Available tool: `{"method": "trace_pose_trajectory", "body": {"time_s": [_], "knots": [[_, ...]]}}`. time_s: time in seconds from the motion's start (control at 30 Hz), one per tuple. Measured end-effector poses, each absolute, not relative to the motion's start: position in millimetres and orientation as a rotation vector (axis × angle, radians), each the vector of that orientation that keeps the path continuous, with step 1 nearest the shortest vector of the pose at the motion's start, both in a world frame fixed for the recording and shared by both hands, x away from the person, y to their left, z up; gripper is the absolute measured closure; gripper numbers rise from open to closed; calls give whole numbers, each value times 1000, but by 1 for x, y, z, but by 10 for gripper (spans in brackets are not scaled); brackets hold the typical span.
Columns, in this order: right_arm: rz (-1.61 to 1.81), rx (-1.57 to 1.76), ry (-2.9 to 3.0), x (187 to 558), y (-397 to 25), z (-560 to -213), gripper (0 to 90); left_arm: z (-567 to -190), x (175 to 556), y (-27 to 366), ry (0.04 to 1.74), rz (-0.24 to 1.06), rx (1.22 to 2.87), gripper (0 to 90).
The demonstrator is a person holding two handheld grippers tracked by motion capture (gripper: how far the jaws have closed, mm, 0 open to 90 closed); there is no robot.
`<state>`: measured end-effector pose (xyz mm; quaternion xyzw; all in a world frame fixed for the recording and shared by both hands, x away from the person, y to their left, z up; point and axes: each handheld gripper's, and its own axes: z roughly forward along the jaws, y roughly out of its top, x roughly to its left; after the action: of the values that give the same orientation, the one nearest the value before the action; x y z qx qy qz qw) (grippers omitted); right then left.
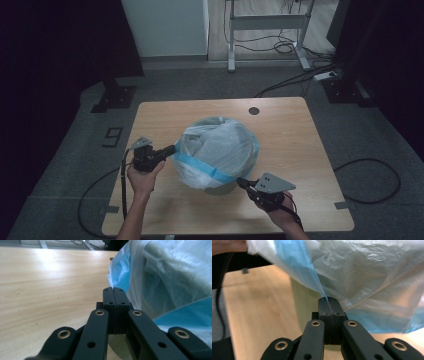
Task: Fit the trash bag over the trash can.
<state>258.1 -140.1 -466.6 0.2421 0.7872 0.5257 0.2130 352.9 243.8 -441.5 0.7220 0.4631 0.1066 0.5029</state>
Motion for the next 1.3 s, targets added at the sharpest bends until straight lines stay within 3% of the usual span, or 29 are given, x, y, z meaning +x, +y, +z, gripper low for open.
{"method": "trace_pose_trajectory", "body": {"time_s": [0.53,1.03,1.13,1.3], "knots": [[1409,761,2320,264,-148,-520,891,-449,344,240,1121,250,1855,900],[1403,918,2237,279,-168,-531,885,-459,344,237,1135,229,1850,859],[1417,936,2227,280,-170,-532,841,-458,341,238,1111,252,1846,780],[1461,912,2218,276,-173,-531,707,-452,331,247,1065,314,1829,473]]}}
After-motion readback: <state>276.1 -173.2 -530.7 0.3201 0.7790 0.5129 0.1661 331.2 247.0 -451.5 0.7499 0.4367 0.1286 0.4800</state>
